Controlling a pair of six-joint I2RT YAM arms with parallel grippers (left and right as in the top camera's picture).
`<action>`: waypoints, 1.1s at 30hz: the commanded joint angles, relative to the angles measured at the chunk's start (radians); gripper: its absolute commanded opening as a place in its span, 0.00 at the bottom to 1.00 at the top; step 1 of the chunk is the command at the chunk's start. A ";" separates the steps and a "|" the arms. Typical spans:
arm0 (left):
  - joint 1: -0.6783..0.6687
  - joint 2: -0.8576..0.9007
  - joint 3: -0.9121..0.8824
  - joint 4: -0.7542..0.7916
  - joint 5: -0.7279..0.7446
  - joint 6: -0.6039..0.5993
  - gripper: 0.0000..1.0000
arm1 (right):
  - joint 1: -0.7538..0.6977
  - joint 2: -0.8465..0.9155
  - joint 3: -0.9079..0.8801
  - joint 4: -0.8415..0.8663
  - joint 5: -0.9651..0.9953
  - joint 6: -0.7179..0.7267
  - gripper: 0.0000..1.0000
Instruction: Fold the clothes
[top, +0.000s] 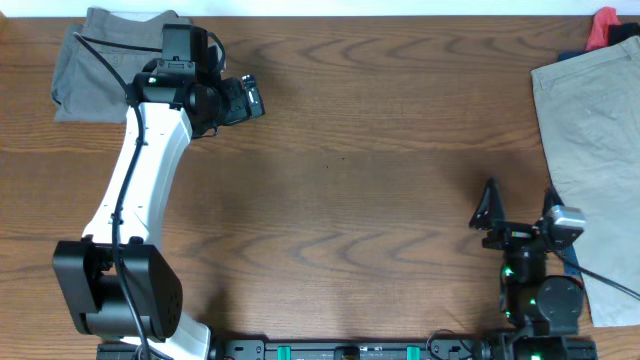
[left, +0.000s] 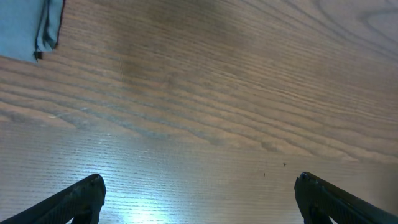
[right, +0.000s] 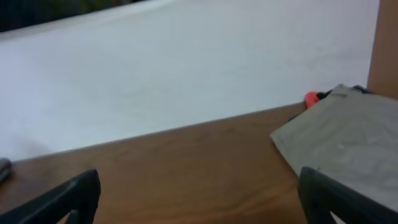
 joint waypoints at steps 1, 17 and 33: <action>0.003 0.001 0.005 -0.002 -0.002 0.017 0.98 | -0.019 -0.012 -0.074 0.067 -0.042 -0.032 0.99; 0.003 0.001 0.005 -0.002 -0.002 0.017 0.98 | -0.085 -0.159 -0.114 -0.174 -0.168 -0.260 0.99; 0.003 0.001 0.005 -0.002 -0.002 0.017 0.98 | -0.085 -0.161 -0.114 -0.173 -0.166 -0.259 0.99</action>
